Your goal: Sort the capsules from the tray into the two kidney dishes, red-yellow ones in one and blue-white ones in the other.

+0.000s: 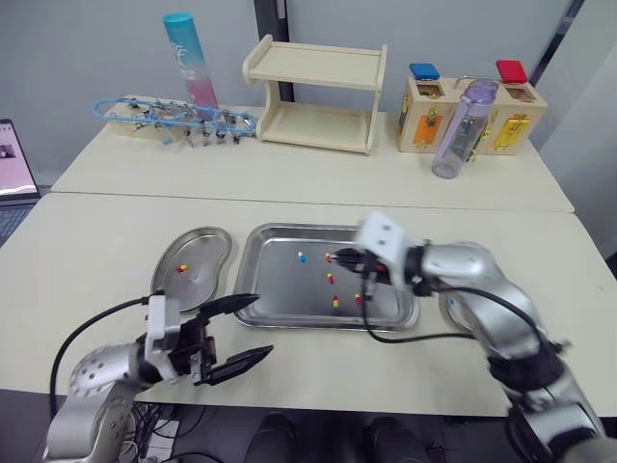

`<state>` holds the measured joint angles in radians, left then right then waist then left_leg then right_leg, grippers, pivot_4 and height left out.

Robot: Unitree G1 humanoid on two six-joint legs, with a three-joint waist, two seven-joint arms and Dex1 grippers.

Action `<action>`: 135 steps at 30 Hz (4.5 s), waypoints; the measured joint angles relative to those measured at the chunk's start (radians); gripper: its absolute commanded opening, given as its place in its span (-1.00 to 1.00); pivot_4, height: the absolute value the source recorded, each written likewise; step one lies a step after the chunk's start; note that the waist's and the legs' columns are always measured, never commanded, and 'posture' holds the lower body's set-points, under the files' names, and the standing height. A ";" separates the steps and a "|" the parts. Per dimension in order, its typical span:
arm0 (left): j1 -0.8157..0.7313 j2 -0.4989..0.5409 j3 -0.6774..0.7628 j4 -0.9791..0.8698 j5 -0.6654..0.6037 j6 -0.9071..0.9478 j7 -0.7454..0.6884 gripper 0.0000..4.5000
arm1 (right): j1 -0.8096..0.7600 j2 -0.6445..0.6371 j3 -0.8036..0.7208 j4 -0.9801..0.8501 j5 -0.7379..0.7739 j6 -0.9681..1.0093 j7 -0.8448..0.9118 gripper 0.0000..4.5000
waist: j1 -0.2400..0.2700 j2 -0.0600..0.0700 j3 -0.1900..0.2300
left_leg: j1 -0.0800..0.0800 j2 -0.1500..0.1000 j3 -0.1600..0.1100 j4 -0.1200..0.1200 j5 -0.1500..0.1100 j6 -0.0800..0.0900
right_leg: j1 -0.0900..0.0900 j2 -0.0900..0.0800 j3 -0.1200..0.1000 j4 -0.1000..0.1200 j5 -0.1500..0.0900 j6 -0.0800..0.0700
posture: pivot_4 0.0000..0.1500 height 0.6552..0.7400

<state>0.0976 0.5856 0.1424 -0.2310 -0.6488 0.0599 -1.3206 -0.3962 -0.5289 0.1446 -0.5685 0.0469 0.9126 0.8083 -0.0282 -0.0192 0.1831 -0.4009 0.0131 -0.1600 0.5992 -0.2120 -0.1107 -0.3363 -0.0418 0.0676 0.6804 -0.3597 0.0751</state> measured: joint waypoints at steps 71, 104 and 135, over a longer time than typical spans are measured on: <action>0.267 0.163 0.427 0.183 0.081 0.136 0.342 1.00 | 0.866 -0.324 -0.802 0.141 0.266 -0.640 0.278 0.76 | -0.005 0.000 0.002 | 0.003 0.001 0.003 0.000 0.000 0.000 | 0.003 0.000 0.003 -0.001 -0.001 -0.001 | 1.00 1.00; 0.440 0.013 0.365 -0.037 0.110 0.042 0.287 1.00 | 0.813 -0.414 -0.751 0.429 0.228 -0.803 0.369 0.99 | -0.001 -0.003 0.000 | 0.003 0.001 0.005 -0.001 0.000 0.000 | 0.003 -0.001 0.003 -0.002 -0.001 -0.001 | 1.00 1.00; 0.321 -0.171 0.040 -0.169 0.205 0.012 0.567 1.00 | 0.037 -0.117 0.033 0.031 0.343 -0.140 -0.129 0.11 | -0.005 -0.003 0.000 | 0.001 0.000 0.003 0.004 0.000 0.000 | 0.002 0.000 0.003 0.000 0.000 0.000 | 1.00 1.00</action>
<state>0.4186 0.4142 0.1823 -0.4005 -0.4438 0.0716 -0.7536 -0.3587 -0.6458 0.1772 -0.5379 0.3895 0.7728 0.6794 -0.0328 -0.0218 0.1828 -0.3996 0.0135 -0.1569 0.6034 -0.2121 -0.1109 -0.3343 -0.0419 0.0707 0.6803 -0.3602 0.0750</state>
